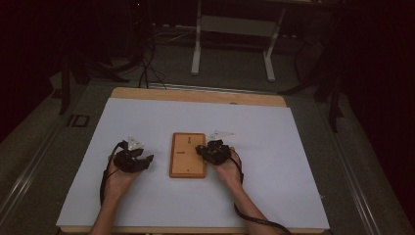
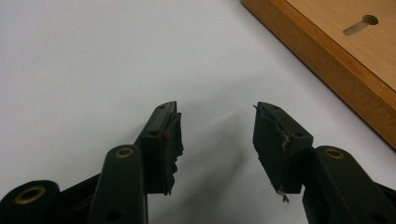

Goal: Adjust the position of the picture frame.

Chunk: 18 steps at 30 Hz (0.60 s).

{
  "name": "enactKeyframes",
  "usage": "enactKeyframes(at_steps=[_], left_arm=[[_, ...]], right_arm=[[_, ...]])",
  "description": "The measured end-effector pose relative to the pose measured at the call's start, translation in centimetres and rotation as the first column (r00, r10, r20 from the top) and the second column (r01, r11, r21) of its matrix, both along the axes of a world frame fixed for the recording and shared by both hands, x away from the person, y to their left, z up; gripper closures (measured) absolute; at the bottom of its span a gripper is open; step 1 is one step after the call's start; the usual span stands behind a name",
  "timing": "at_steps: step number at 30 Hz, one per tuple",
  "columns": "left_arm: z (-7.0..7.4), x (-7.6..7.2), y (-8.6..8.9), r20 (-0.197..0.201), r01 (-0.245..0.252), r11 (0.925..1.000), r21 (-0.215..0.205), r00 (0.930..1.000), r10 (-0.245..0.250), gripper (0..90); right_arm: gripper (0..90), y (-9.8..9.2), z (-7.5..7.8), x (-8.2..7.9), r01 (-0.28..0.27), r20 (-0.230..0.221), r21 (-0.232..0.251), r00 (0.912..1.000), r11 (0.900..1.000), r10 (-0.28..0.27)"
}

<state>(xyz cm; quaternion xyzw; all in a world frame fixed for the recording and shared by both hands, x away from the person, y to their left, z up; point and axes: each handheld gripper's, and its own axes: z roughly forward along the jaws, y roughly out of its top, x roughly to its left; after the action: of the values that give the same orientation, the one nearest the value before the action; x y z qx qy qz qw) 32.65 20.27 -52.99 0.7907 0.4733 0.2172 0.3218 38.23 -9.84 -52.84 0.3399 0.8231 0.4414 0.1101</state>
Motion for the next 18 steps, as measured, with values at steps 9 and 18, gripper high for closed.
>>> enactKeyframes(at_steps=[9, 18], left_arm=[[0.3, -0.4, -1.0, -0.009, 0.101, 0.9922, -0.073, 0.9948, -0.102, 61.0], [0.5, -1.0, -2.8, -0.036, 0.282, 0.9523, -0.117, 0.957, -0.288, 87.8]], right_arm=[[84.3, -0.1, 0.2, -0.2, 0.001, 0.022, 0.016, 0.9997, 1.0, -0.001], [84.4, -0.3, 0.5, 0.0, -0.009, 0.014, 0.048, 0.9999, 0.999, 0.009]])
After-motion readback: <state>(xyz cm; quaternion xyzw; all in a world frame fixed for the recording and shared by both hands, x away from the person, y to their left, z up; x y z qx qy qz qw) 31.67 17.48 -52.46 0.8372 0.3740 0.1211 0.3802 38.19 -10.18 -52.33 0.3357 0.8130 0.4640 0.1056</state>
